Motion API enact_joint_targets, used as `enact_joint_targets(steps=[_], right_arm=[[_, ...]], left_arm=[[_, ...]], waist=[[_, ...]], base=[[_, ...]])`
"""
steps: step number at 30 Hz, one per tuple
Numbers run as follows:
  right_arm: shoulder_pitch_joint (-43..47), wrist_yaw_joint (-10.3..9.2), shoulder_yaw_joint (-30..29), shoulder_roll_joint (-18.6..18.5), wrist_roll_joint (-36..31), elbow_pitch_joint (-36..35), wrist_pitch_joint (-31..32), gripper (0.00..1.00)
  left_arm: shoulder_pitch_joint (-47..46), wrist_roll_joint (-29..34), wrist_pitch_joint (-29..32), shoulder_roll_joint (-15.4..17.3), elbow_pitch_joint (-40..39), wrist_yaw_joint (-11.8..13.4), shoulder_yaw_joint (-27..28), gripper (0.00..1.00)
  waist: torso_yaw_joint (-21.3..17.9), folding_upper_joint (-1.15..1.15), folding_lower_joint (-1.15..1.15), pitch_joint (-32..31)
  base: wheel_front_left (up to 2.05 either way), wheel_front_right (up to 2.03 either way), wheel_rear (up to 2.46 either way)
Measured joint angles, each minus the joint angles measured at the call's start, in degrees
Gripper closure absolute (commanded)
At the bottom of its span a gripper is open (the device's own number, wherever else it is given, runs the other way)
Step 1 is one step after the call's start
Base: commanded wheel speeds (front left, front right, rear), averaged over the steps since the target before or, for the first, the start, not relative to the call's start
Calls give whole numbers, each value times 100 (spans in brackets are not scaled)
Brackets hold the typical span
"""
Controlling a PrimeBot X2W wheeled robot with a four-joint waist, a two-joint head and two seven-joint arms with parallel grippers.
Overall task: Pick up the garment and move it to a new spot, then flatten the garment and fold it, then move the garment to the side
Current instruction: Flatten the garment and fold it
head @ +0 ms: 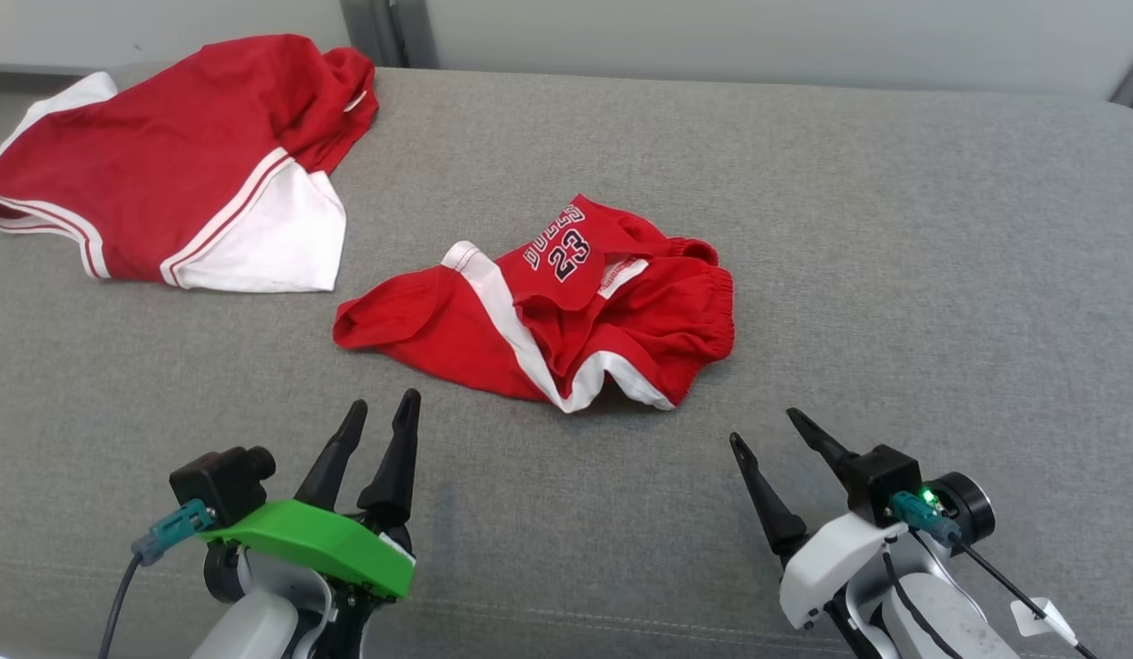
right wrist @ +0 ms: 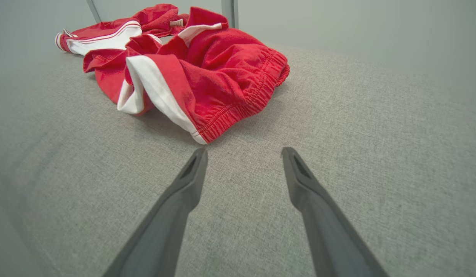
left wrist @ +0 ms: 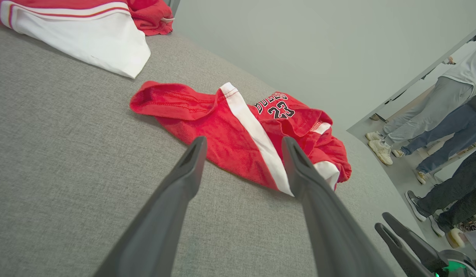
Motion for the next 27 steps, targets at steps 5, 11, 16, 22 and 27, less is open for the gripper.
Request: enact_joint_targets(steps=[5,11,16,22,27], right_arm=[[-268,21,-30,-11,-3,300,102,0],[-453,85,-12,-14,36,628,221,0],[-739,102,79,2,76,812,313,0],[-1002,149,115,2,133,1001,363,0],[-1200,152,141,3,140,1135,331,0]], left_arm=[[1,182,0,-36,-129,23,2,0],[25,360,0,-113,-245,24,83,0],[104,414,0,-164,-310,40,191,0],[110,560,0,-257,-391,38,255,0],[112,654,0,-334,-415,32,369,0]], waist=[[231,0,0,137],[522,0,0,311],[709,0,0,478],[849,0,0,676],[941,0,0,768]], base=[[0,0,0],[0,0,0],[0,0,0],[0,0,0],[0,0,0]])
